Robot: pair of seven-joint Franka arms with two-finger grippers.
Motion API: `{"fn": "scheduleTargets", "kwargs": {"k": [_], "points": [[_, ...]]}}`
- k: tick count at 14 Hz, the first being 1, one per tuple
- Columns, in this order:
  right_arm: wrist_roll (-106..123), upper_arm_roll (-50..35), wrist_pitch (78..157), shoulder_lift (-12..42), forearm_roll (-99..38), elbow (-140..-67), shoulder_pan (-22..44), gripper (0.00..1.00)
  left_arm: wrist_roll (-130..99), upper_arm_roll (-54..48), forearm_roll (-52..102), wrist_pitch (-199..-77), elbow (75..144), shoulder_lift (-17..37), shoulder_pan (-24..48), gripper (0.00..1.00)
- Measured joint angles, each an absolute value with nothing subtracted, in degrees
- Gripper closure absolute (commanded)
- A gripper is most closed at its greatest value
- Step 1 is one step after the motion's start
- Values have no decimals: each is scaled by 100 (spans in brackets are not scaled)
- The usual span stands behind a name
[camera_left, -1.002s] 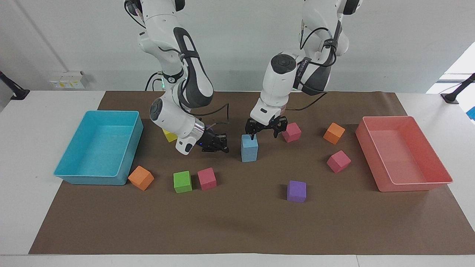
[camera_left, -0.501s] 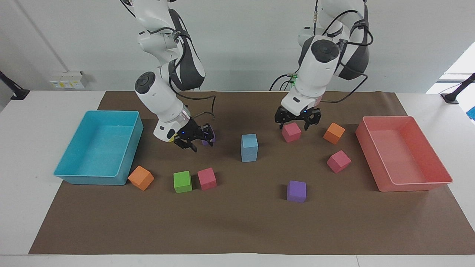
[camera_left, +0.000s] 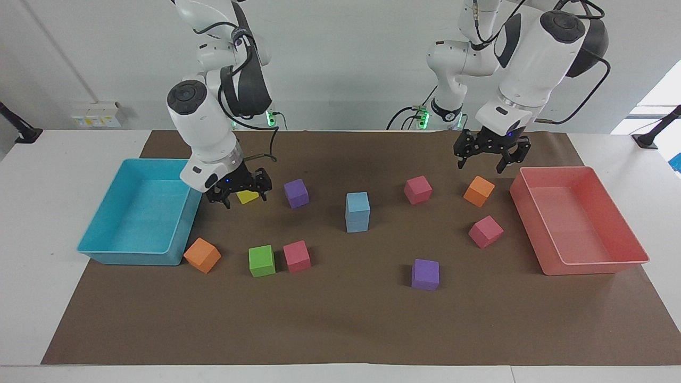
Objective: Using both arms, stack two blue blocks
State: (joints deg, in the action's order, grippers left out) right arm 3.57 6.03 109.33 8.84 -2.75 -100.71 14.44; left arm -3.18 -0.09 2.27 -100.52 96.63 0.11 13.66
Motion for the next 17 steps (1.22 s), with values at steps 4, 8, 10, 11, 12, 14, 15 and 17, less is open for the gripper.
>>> {"fn": "scheduleTargets", "kwargs": {"k": [4,8,10,11,12,14,15,17], "points": [[356,609,10495,451,-178,-10020,1022,0,39,2,229,-9629,9234,7,965,0],[113,618,10091,112,-175,-10021,551,0,263,13,231,-9309,8948,6,589,0],[6,620,10033,-1,-175,-10019,422,0,273,-12,231,-9256,8913,7,568,0],[-21,623,9966,-68,-175,-10014,382,0,273,-40,231,-9250,8912,7,569,0],[-27,622,9847,-145,-175,-9995,351,0,273,-70,231,-9229,8912,7,570,0],[-27,624,9469,-291,-173,-9864,317,0,272,-102,231,-9197,8911,7,571,0],[-28,625,9272,-345,-170,-9763,305,0,272,-92,231,-9178,8906,4,569,0],[-28,624,9050,-413,-165,-9587,294,0,272,-69,231,-9095,8880,-26,566,0]]}}
